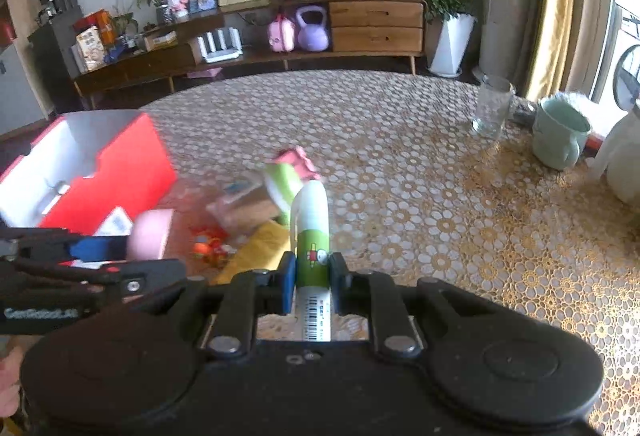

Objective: Organize rigid objects
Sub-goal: 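Carry the glue stick and pink heart with both tools over the red box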

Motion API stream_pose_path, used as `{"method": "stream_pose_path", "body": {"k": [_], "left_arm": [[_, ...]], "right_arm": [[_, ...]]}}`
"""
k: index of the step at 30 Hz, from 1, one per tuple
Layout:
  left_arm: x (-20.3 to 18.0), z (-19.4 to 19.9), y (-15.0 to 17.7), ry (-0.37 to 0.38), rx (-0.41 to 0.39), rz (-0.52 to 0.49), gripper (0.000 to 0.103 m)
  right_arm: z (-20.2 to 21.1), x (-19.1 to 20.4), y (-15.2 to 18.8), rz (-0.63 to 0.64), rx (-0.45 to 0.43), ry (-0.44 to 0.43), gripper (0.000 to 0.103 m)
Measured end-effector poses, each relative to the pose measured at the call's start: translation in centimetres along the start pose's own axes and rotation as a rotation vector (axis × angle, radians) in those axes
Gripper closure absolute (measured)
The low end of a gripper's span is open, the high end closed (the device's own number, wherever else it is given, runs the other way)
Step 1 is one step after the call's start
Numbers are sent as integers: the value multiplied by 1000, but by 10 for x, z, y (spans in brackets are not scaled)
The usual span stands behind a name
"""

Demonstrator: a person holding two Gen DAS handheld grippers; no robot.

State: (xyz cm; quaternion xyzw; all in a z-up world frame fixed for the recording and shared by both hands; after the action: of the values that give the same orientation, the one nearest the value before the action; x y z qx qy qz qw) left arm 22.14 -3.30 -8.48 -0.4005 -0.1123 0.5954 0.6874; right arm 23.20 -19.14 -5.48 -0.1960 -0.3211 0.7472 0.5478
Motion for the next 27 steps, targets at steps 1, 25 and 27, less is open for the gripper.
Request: {"method": "stream_pose_path", "body": {"k": [1, 25, 27], "left_arm": [[-1, 4, 0, -1, 0, -3, 42], [49, 108, -26, -80, -97, -15, 42], [61, 113, -28, -92, -101, 0, 42]], "right_arm": [[6, 4, 0, 4, -6, -6, 86], [53, 126, -46, 134, -92, -152, 86], [51, 140, -50, 142, -94, -164, 86]]}}
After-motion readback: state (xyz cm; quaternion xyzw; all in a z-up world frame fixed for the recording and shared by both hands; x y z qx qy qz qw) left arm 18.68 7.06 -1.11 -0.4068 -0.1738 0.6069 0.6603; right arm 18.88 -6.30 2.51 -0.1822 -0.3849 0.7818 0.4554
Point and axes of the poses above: each gripper's, at about its wrist camera, not at the fingertips, and z roughly against the way its jaws point, x to its left, y to its underside, the point moved 2 cm from there along -z, roughly the way its jaws point, and after that the axes turned 4 degrees about y, right-handed, at the moved point
